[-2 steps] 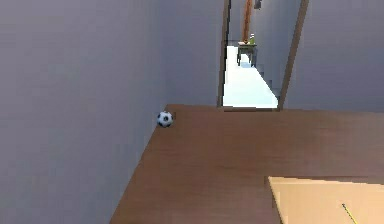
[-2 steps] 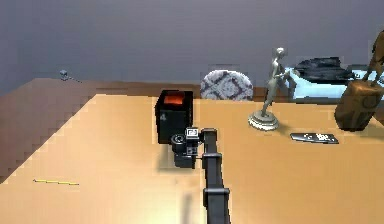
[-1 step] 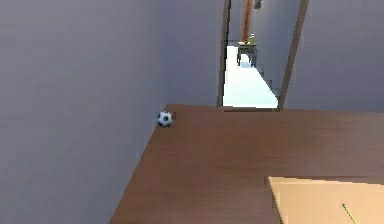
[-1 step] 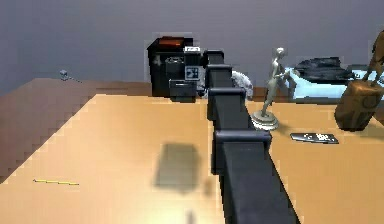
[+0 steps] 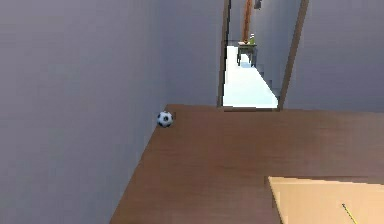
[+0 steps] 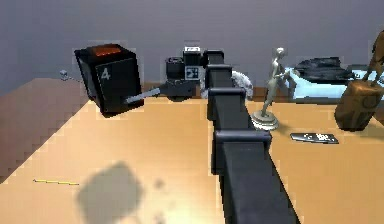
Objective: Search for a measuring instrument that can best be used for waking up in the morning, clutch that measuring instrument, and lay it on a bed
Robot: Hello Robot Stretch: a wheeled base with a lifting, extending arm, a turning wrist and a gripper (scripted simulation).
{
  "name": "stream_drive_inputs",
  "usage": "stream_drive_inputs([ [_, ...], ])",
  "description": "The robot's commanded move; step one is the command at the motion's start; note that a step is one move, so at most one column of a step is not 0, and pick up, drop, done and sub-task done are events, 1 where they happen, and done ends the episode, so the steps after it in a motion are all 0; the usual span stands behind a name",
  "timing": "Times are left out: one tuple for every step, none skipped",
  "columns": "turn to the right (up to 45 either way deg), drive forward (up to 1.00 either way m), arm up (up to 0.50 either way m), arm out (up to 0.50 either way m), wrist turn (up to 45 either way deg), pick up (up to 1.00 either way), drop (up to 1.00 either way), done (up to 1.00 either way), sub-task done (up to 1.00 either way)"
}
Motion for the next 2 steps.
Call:
stream_drive_inputs([
  [0.0, 0.0, 0.0, 0.0, -45.0, 0.0, 0.0, 0.0, 0.0],
  [0.0, 0.0, 0.0, 0.0, -45.0, 0.0, 0.0, 0.0, 0.0],
])
